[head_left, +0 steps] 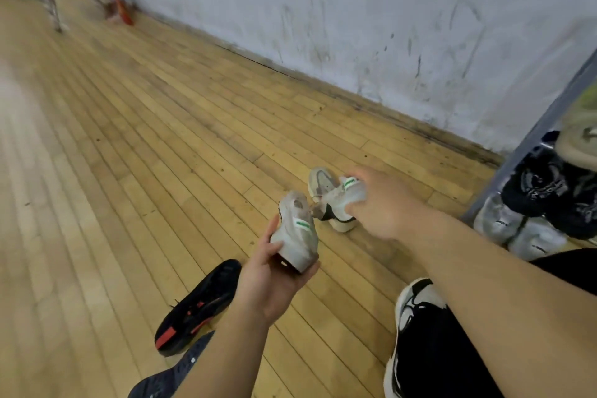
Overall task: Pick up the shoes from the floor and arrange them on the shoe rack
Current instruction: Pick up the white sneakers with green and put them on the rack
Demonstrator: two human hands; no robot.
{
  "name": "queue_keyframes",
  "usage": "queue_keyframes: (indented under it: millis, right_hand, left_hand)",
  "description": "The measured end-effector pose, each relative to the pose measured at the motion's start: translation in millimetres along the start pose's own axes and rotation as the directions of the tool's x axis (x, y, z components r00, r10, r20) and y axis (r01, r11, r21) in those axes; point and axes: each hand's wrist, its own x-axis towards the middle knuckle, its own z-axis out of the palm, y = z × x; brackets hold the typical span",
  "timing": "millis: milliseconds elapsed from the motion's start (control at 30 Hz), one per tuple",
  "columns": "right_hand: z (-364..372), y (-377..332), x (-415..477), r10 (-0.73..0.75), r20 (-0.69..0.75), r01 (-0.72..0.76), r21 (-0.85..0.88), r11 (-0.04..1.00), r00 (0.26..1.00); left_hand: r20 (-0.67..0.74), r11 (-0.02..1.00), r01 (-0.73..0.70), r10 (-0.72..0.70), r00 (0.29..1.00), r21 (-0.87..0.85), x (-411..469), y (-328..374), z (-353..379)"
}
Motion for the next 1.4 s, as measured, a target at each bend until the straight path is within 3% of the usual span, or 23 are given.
queue_keyframes:
  millis: [200, 433, 633, 767, 867, 967, 1067, 1200, 1233, 1300, 1400]
  right_hand:
    - [-106, -16, -87, -0.163, -0.326, 0.159, -0.038, 0.986, 0.931]
    - [-218, 43, -223, -0.141, -0.634, 0.126, -0.069, 0.99, 0.76]
    - [-260, 143, -307, 0.021, -0.908, 0.113, 0.075, 0.991, 0.418]
    - [-274, 217, -336, 0.168, -0.972, 0.098, 0.185, 0.978, 0.167]
    - [-293, 257, -343, 0.314, -0.948, 0.099, 0.318, 0.943, 0.054]
    - [-309, 280, -340, 0.383, -0.924, 0.157, 0.378, 0.912, -0.003]
    - [-311, 297, -323, 0.376, -0.926, 0.074, 0.376, 0.924, 0.013]
    - [-295, 315, -300, 0.365, -0.866, -0.249, 0.292, 0.924, 0.341]
    - [-292, 317, -299, 0.366, -0.844, -0.283, 0.268, 0.921, 0.391]
    - [-292, 318, -303, 0.385, -0.817, -0.299, 0.274, 0.914, 0.428]
    - [-298, 309, -320, 0.426, -0.818, -0.249, 0.352, 0.902, 0.386]
  left_hand:
    - [0.233, 0.992, -0.128, 0.121, 0.965, 0.017, -26, 11, 103]
    - [0.509, 0.973, -0.181, 0.086, 0.857, 0.141, -59, -38, 266]
    - [0.719, 0.954, -0.199, -0.023, 0.695, 0.223, -92, -114, 385]
    - [0.765, 0.951, -0.122, -0.148, 0.627, 0.284, -99, -167, 453]
    - [0.764, 0.928, -0.141, -0.191, 0.616, 0.346, -98, -206, 491]
    - [0.745, 0.919, -0.131, -0.211, 0.632, 0.372, -88, -237, 506]
    - [0.722, 0.924, -0.059, -0.254, 0.644, 0.378, -74, -255, 507]
    - [0.711, 0.941, 0.019, -0.267, 0.651, 0.337, -61, -263, 511]
    - [0.712, 0.943, 0.026, -0.267, 0.649, 0.331, -60, -263, 513]
    - [0.714, 0.943, 0.037, -0.276, 0.644, 0.331, -58, -264, 515]
    - [0.73, 0.938, 0.042, -0.295, 0.616, 0.344, -59, -264, 513]
